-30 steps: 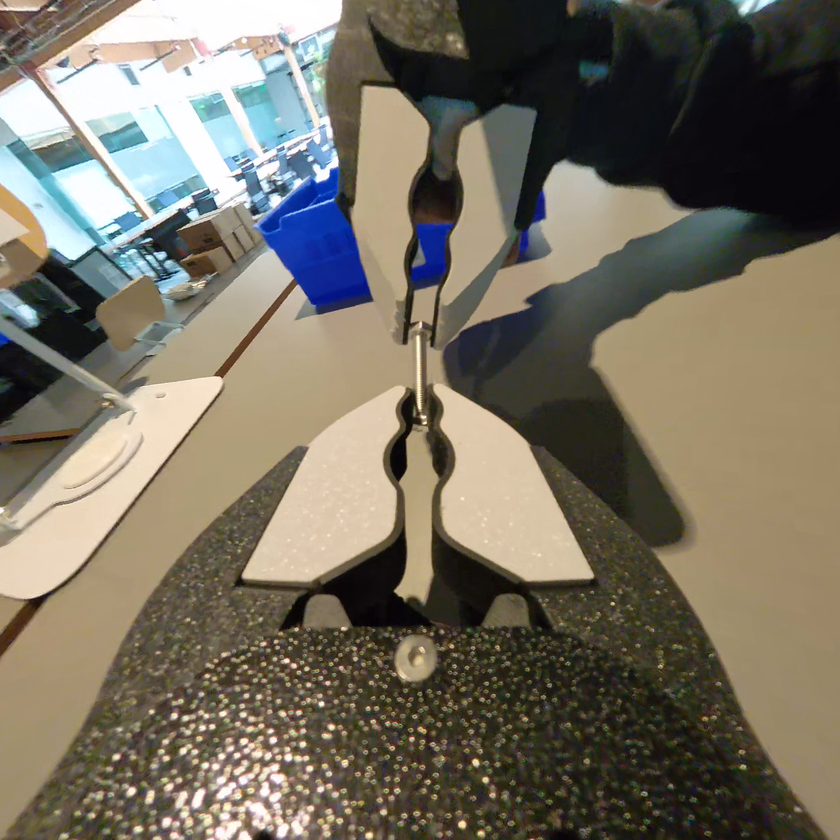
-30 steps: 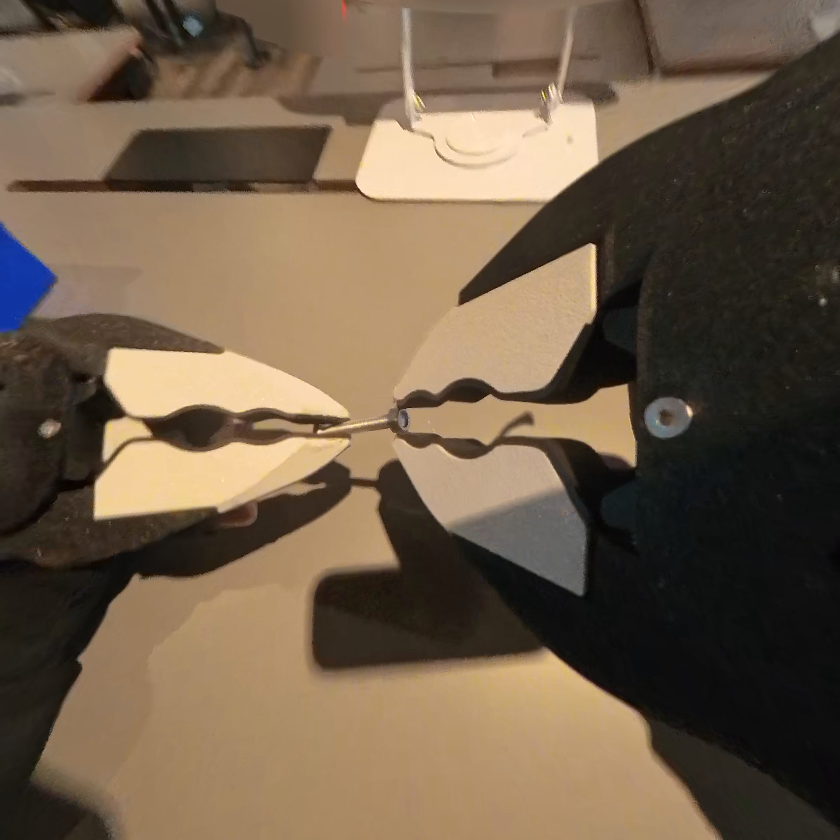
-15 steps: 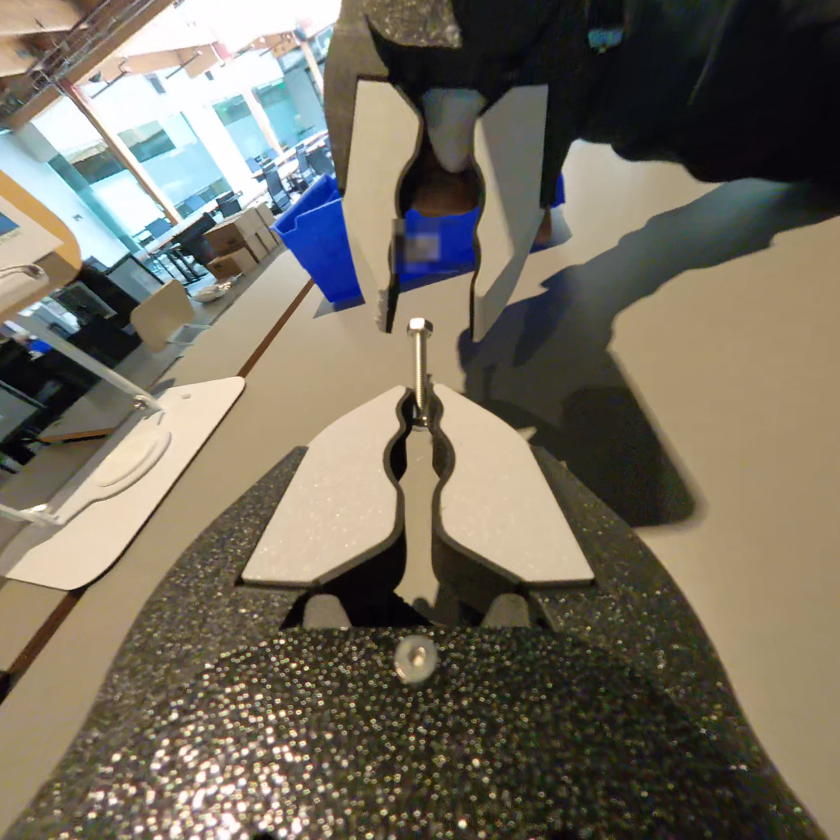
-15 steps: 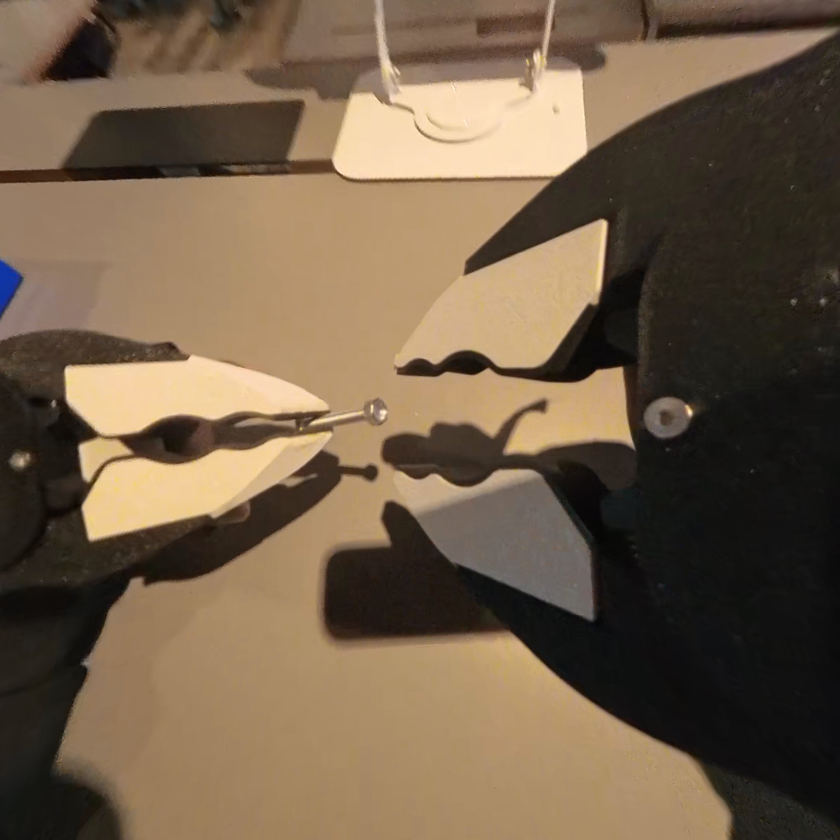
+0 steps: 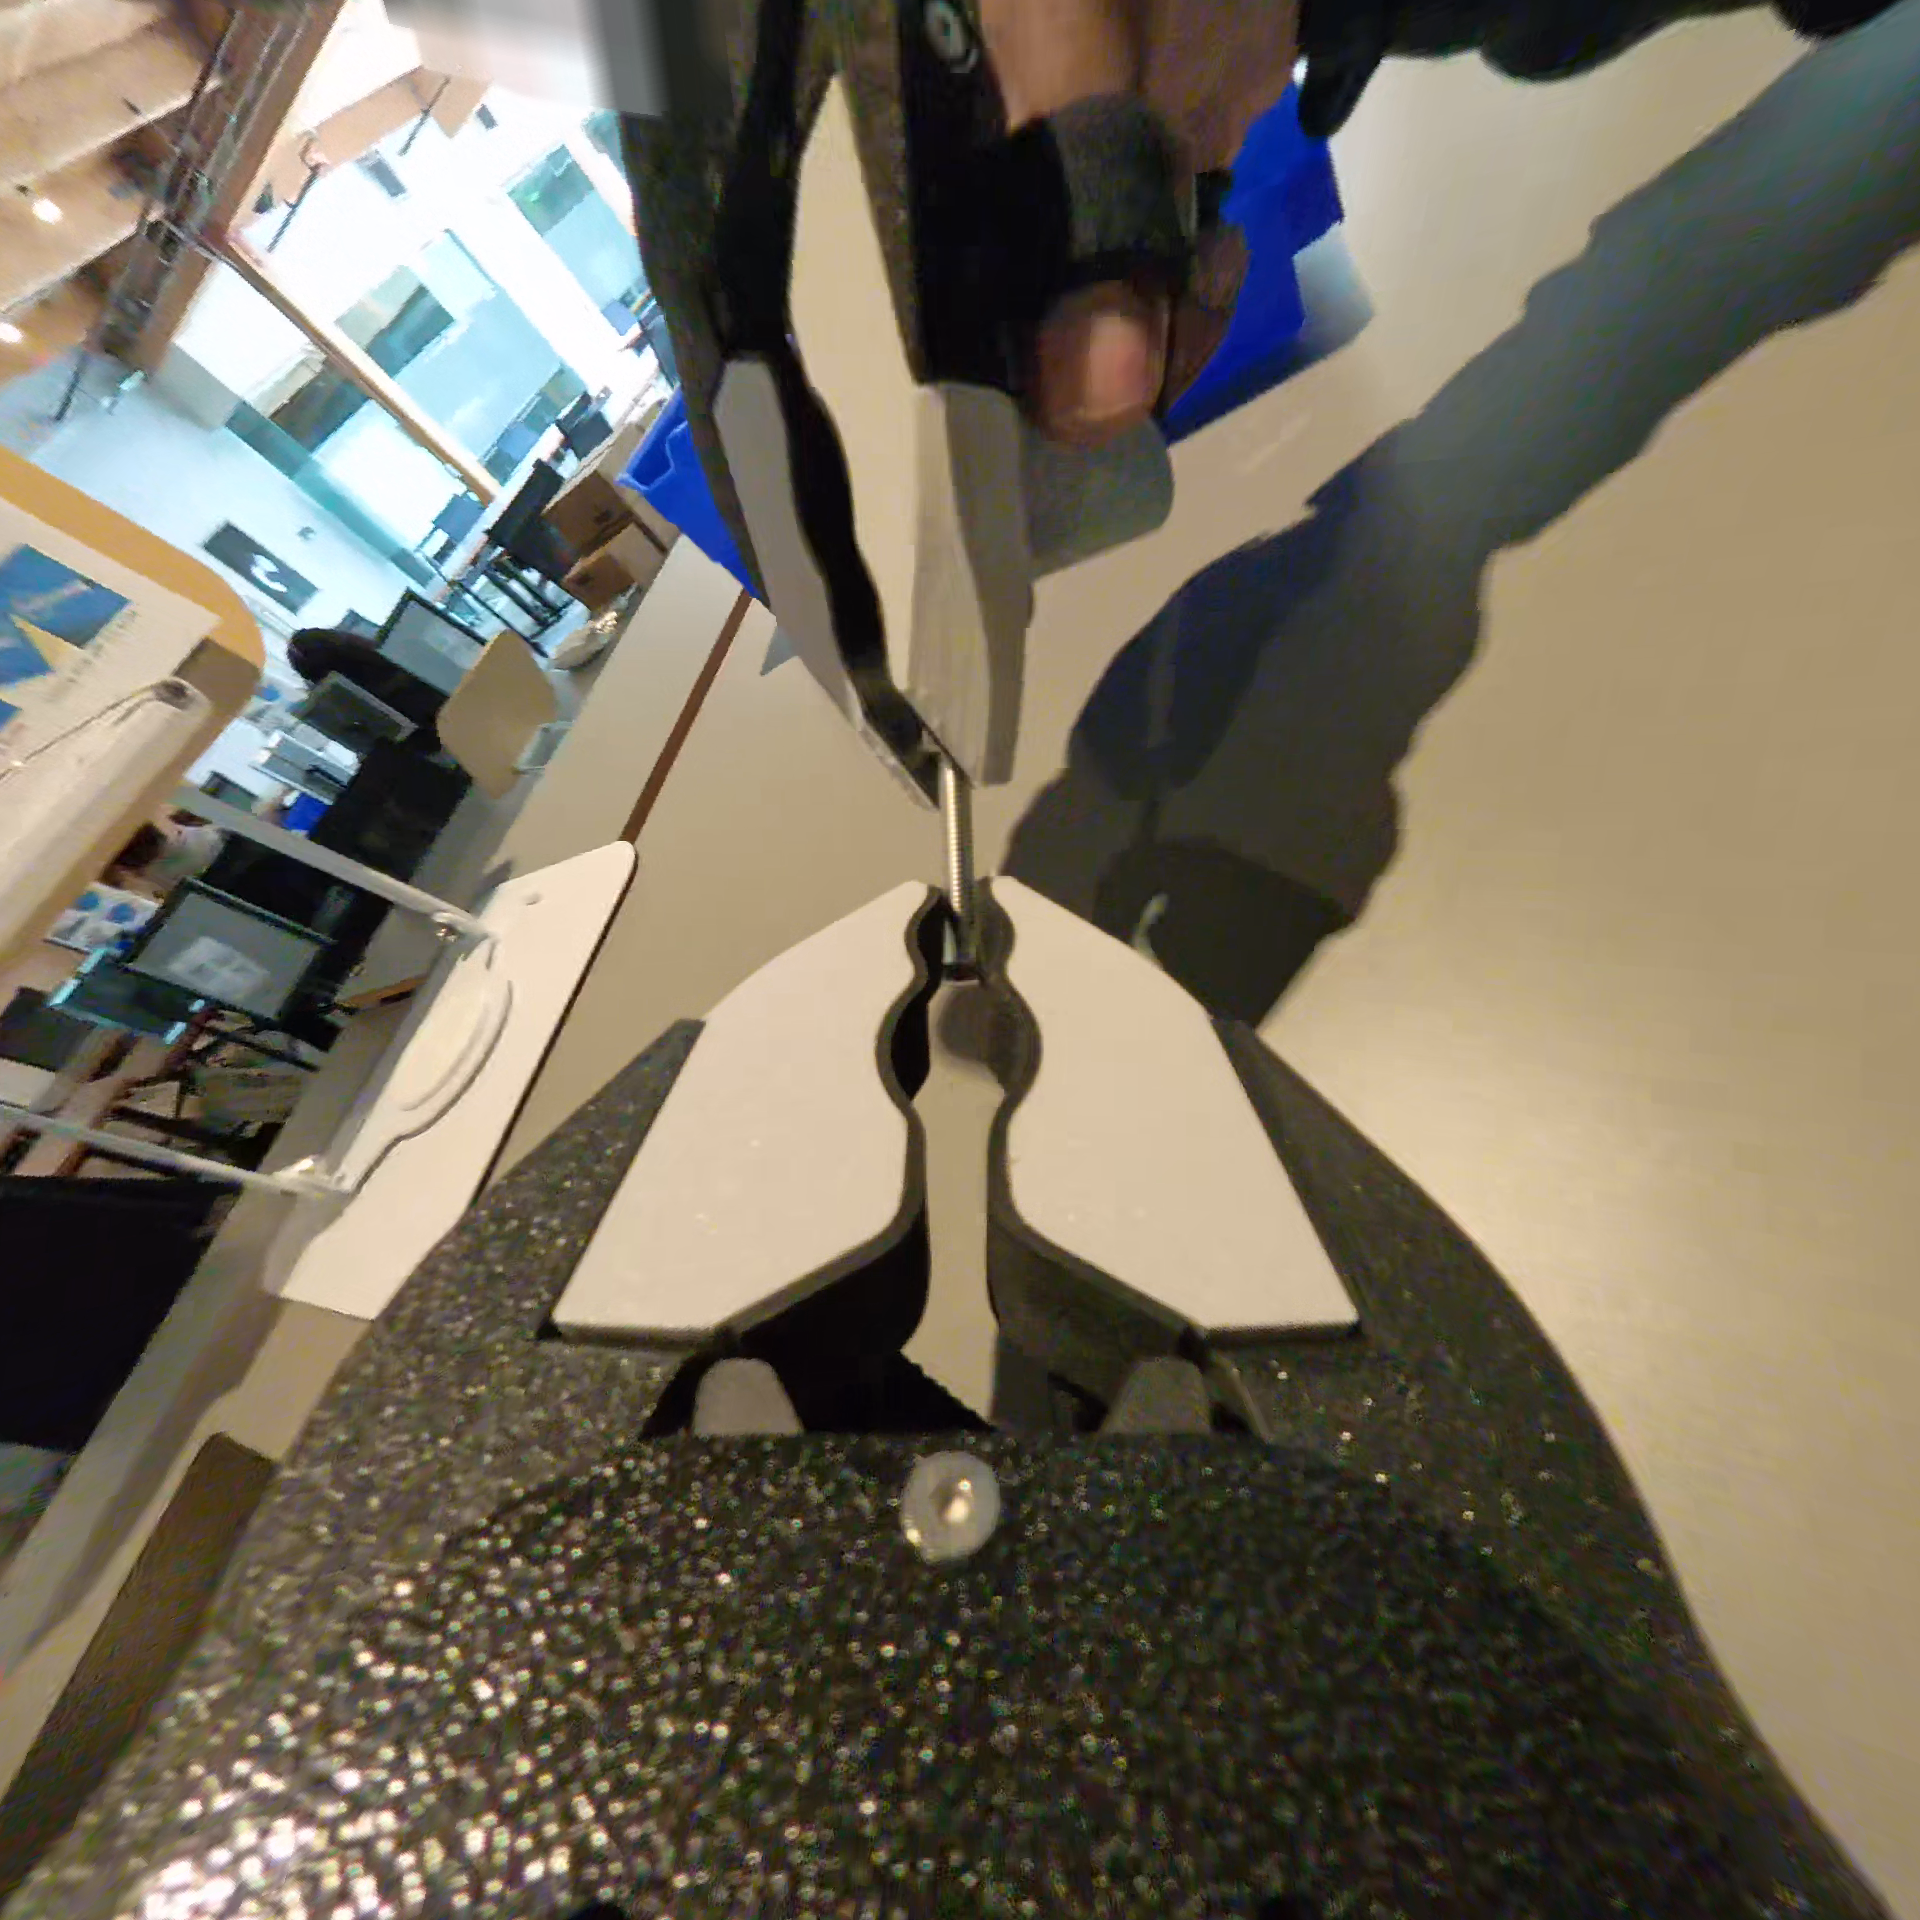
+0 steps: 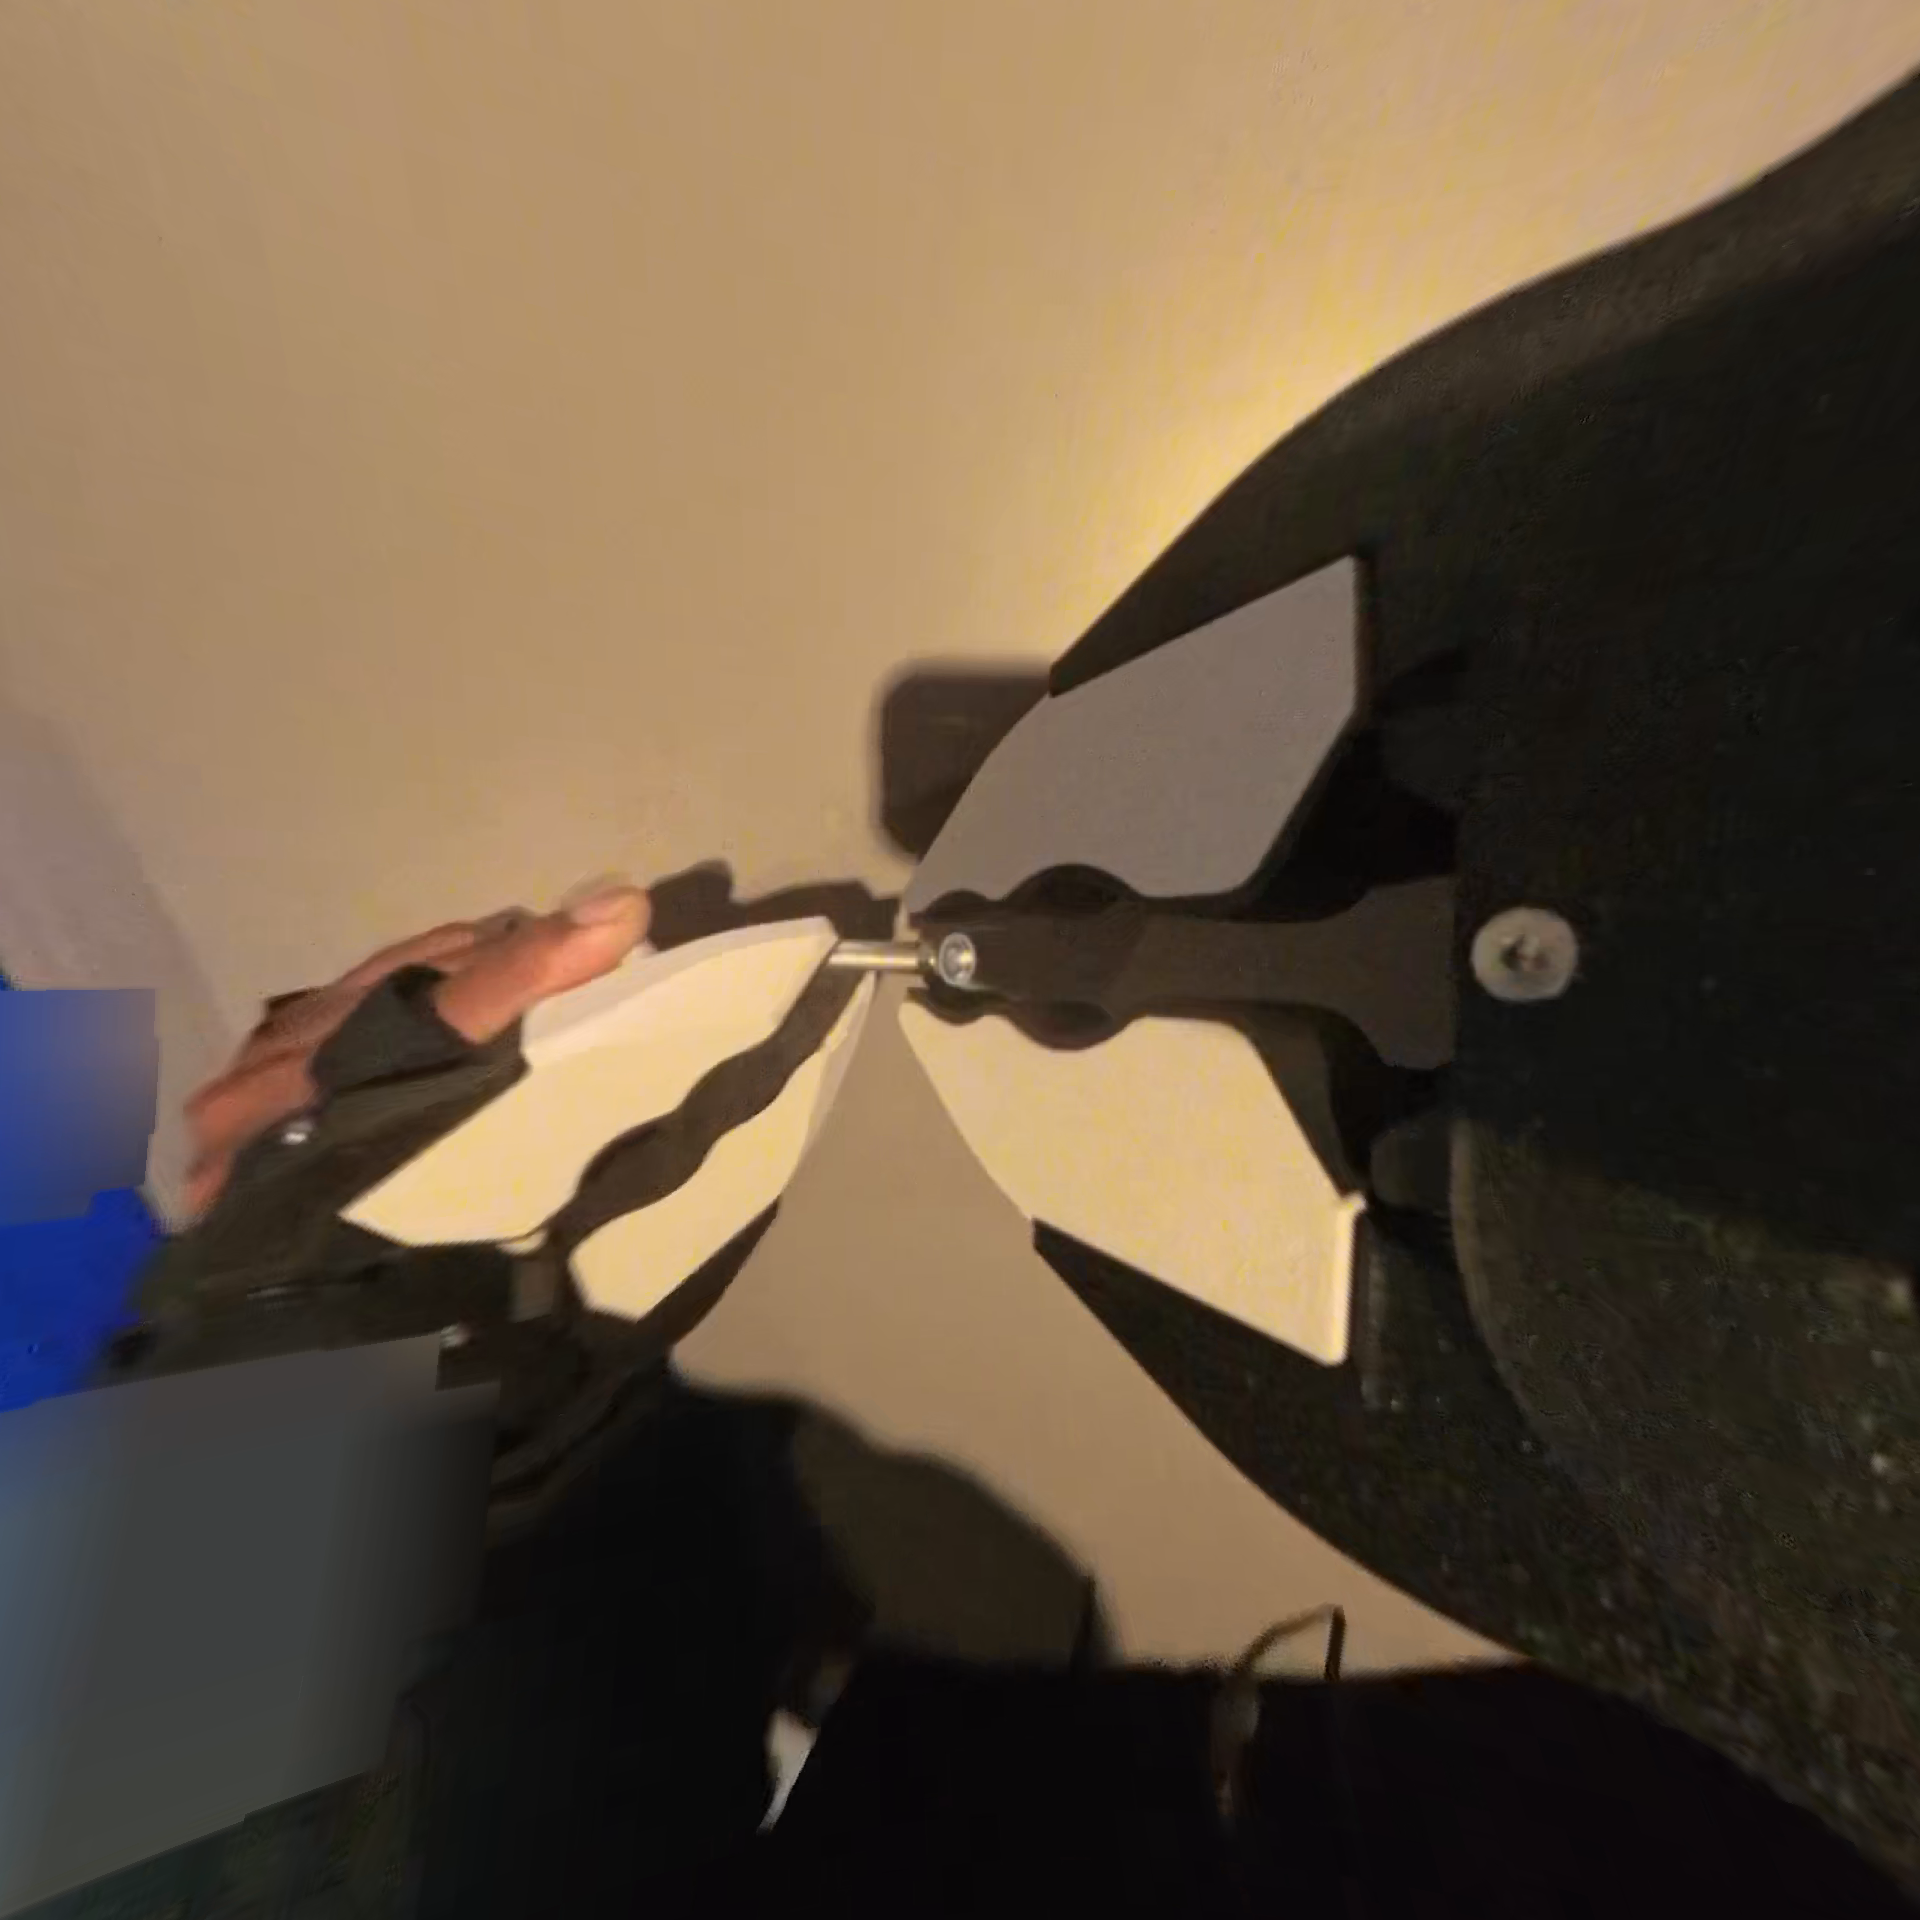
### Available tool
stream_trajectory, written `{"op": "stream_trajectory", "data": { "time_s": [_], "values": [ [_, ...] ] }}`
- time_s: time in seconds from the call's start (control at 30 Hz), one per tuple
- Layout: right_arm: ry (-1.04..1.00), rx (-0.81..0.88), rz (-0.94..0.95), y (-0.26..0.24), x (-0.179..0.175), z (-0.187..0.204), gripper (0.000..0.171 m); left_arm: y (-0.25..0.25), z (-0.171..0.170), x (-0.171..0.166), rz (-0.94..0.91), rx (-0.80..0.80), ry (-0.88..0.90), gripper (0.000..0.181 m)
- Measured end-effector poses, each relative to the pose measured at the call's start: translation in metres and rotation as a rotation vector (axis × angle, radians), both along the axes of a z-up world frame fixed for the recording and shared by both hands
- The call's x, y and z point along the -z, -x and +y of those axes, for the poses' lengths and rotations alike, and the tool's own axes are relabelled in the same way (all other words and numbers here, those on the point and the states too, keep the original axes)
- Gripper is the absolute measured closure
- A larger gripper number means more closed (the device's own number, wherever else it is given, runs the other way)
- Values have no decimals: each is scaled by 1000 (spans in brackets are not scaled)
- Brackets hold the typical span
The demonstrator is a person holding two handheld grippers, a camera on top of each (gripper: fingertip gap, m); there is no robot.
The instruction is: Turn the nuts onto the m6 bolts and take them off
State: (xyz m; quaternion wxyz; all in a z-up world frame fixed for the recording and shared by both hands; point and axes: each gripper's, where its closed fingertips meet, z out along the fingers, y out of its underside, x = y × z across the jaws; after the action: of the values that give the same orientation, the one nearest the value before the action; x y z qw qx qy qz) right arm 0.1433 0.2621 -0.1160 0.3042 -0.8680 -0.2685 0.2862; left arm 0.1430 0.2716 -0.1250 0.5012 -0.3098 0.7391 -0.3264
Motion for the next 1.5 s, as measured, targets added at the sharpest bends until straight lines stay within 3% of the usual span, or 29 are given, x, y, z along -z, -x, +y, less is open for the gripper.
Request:
{"op": "stream_trajectory", "data": {
  "time_s": [0.13, 0.27, 0.37, 0.73, 0.9, 1.03, 1.2, 1.27, 1.37, 1.43, 1.5],
  "values": [
    [-87, -34, 26, -5, -3, 2, 160, 1, 3, 1, 6, 1, 66, 176],
    [-410, -196, -213, -6, -3, -4, 153, 4, 2, -1, 15, 38, 155, 176],
    [-524, -248, -353, -8, 3, -4, 151, 6, 1, -7, 2, 65, 211, 176],
    [-724, -281, -390, -5, -7, -5, 150, 10, -4, -7, 23, 112, 247, 176],
    [-733, -283, -425, -3, -6, -4, 156, 10, -7, -3, 46, 120, 228, 176],
    [-599, -258, -416, -5, 4, -5, 164, 7, -5, 1, 51, 86, 179, 176],
    [-144, 7, -114, -11, 23, -2, 164, 0, 6, 13, 49, -27, -53, 176],
    [-63, 68, 3, -11, 26, -1, 164, -3, 10, 17, 54, -63, -131, 176],
    [-144, 24, -19, -13, 28, 1, 148, -4, 10, 19, 59, -63, -109, 176],
    [-294, -33, -127, -15, 29, 2, 134, -4, 9, 21, 75, -50, -74, 176],
    [-478, -103, -254, -15, 27, 3, 132, -3, 9, 23, 89, -37, -48, 176]
  ]
}}
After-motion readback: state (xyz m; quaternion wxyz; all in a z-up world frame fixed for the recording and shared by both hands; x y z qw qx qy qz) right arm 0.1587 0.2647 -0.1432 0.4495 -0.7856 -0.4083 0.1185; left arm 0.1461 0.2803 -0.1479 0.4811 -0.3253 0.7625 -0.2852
